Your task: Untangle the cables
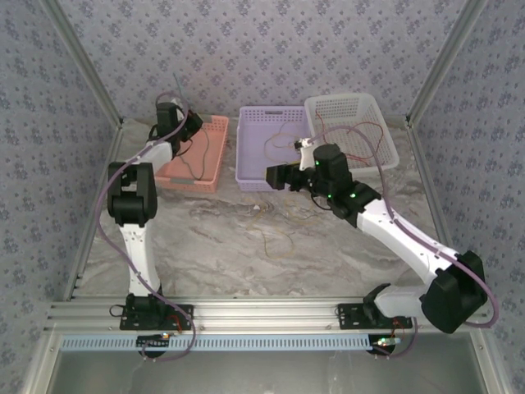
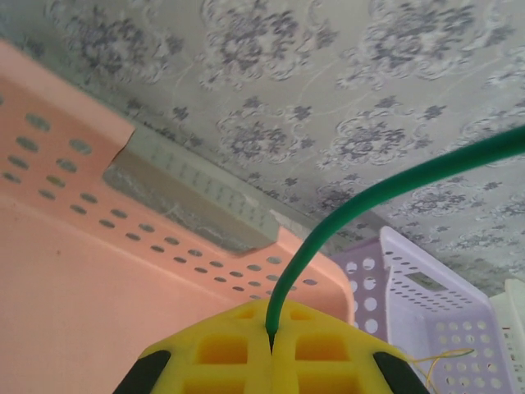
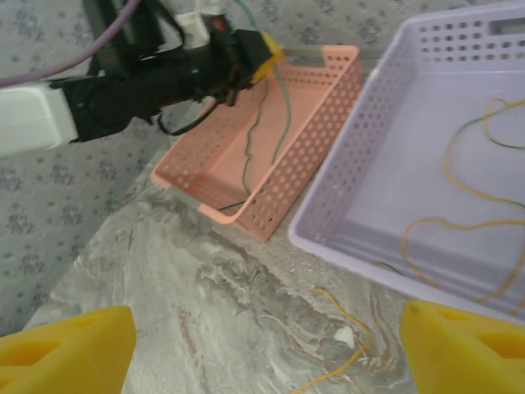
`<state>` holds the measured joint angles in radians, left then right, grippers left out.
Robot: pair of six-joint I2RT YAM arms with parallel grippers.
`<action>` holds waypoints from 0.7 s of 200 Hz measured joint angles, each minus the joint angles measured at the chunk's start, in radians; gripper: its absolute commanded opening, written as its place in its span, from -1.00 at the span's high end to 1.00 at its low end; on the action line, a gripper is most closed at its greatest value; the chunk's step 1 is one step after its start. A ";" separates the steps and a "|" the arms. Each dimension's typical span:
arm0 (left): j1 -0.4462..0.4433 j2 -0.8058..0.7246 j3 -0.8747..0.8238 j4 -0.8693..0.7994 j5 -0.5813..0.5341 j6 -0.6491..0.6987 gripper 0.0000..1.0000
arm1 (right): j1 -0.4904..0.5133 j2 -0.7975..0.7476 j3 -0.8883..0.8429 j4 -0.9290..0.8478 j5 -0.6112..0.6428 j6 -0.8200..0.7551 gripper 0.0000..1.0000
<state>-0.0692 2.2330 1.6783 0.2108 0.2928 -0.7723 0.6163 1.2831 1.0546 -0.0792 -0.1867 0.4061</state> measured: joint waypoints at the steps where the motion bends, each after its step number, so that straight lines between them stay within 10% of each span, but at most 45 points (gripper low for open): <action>1: 0.000 0.002 0.000 0.000 -0.002 -0.004 1.00 | 0.001 0.000 0.001 0.000 0.000 -0.001 -0.71; 140: 0.000 0.178 0.209 -0.294 -0.012 -0.248 1.00 | 0.015 0.003 0.031 0.001 0.037 -0.008 -0.71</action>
<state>-0.0692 2.4111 1.8874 -0.0834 0.2806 -1.0203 0.6312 1.2865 1.0855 -0.0784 -0.1493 0.3977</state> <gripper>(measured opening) 0.042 0.854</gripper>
